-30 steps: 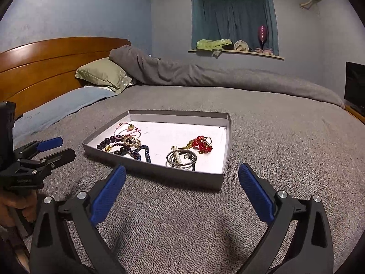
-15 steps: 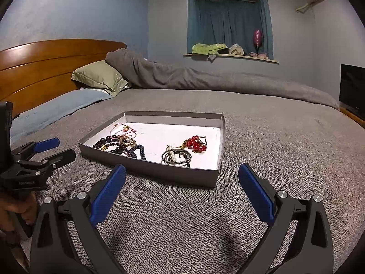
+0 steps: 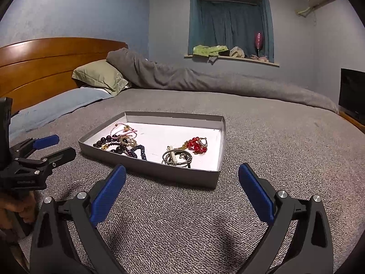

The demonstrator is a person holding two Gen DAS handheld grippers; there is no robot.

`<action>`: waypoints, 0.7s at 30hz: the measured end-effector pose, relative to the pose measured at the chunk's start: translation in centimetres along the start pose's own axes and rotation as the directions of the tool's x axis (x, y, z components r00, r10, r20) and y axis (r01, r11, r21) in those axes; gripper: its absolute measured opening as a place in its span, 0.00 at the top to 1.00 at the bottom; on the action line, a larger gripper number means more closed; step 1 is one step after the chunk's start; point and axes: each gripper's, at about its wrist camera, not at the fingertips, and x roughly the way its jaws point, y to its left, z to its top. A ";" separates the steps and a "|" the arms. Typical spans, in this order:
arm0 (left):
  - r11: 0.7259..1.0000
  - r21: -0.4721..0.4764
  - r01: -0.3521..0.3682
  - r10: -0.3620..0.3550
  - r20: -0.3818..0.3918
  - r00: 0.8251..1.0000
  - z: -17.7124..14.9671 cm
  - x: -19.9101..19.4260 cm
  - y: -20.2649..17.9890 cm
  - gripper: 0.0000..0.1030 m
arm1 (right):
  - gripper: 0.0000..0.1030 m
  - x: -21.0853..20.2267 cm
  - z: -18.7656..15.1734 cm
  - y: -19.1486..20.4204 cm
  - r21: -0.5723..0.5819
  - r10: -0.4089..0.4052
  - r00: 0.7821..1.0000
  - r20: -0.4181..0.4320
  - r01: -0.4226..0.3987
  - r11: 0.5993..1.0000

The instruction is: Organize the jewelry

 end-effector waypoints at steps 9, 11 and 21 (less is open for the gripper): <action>1.000 -0.001 -0.001 0.001 -0.004 1.000 0.0 0.0 0.1 0.05 | 0.05 -0.1 0.0 0.0 -0.002 0.003 1.000 0.002 -0.003 1.000; 1.000 0.000 -0.001 0.001 -0.004 1.000 0.0 0.0 0.1 0.05 | 0.05 -0.1 0.0 0.0 -0.003 0.003 1.000 0.002 -0.003 1.000; 1.000 -0.001 -0.002 0.002 -0.004 1.000 0.0 0.0 0.1 0.05 | 0.05 -0.1 0.0 0.0 -0.004 0.002 1.000 0.001 -0.002 1.000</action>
